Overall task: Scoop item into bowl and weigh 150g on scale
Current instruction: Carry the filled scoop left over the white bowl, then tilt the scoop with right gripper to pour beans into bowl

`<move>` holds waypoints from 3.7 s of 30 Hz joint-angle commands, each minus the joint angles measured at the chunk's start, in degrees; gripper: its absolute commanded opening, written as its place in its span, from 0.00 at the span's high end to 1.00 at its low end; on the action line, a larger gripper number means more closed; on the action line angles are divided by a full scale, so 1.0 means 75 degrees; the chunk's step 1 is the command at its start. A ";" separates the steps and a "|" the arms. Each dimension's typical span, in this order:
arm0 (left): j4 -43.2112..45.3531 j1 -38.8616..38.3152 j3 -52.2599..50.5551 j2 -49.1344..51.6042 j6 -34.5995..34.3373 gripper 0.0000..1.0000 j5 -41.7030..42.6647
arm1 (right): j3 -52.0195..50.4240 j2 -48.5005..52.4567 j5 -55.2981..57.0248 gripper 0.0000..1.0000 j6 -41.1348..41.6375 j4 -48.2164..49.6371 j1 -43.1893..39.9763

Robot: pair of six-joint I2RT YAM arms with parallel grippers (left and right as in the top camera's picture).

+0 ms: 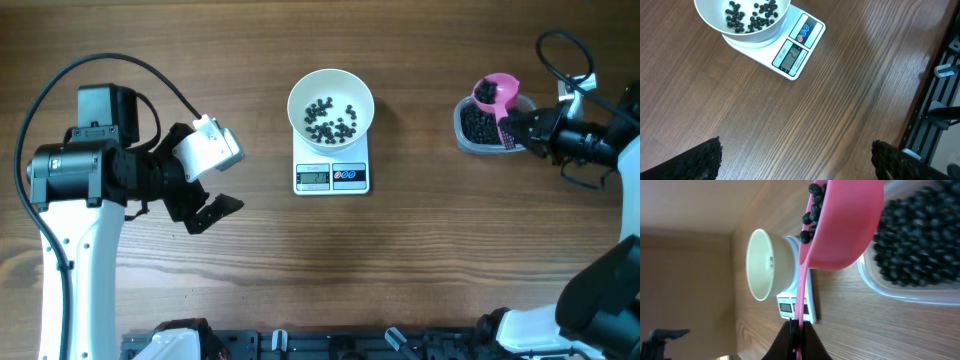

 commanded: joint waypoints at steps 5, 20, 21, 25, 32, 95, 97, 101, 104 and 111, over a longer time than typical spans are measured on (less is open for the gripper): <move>-0.0003 0.0032 0.0163 -0.0085 0.0154 0.00 0.0195 | 0.0023 -0.0766 -0.0530 0.95 -0.0079 0.0213 0.1084; -0.0003 0.0032 0.0163 -0.0085 0.0152 0.00 0.0195 | 0.0023 -0.0886 0.0525 0.96 0.0239 0.1413 0.3754; -0.0003 0.0032 0.0163 -0.0085 0.0152 0.00 0.0195 | 0.0023 -0.0883 0.0586 0.96 0.0239 0.1536 0.3911; -0.0003 0.0032 0.0163 -0.0085 0.0152 0.00 0.0195 | 0.0023 -0.0883 0.1177 0.96 0.0245 0.1918 0.4511; -0.0003 0.0032 0.0163 -0.0085 0.0152 0.00 0.0195 | 0.0023 -0.0866 0.1839 0.96 0.0233 0.2154 0.5036; -0.0003 0.0032 0.0163 -0.0085 0.0154 0.00 0.0195 | 0.0020 -0.0306 0.7845 0.95 -0.0801 0.2646 0.7324; -0.0003 0.0032 0.0163 -0.0085 0.0154 0.00 0.0195 | 0.0020 -0.0306 0.7857 0.96 -0.0796 0.2643 0.7329; -0.0003 0.0032 0.0163 -0.0085 0.0154 0.00 0.0195 | 0.0020 -0.0248 0.7863 0.95 -0.0796 0.2643 0.7329; -0.0003 0.0032 0.0163 -0.0085 0.0152 0.00 0.0195 | 0.0020 -0.0128 0.7877 0.96 -0.0796 0.2643 0.7329; -0.0003 0.0032 0.0163 -0.0085 0.0152 0.00 0.0195 | 0.0020 -0.0093 0.8320 0.95 -0.0970 0.2734 0.7452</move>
